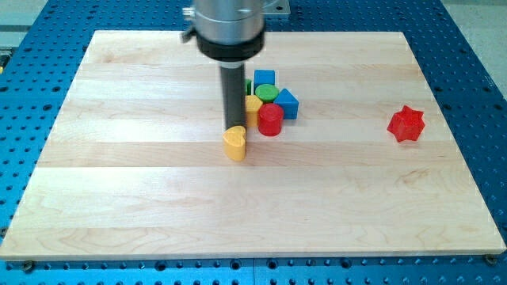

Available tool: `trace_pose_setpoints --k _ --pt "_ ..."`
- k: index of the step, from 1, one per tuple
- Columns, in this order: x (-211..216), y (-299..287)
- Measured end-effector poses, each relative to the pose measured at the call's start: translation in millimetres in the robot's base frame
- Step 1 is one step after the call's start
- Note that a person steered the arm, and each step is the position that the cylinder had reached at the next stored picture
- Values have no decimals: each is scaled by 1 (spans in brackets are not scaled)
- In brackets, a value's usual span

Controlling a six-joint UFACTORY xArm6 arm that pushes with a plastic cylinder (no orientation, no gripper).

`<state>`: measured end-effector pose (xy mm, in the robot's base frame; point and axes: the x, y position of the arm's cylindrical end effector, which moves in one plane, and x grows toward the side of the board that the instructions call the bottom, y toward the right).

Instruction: Push heart into the group of blocks

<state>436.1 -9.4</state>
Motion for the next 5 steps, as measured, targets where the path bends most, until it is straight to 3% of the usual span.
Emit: trace_pose_setpoints --k 1,2,3,4,5 --pt "-15 12" --pt "-14 -15" --pt "55 -58" --pt "110 -41" --pt "58 -3"
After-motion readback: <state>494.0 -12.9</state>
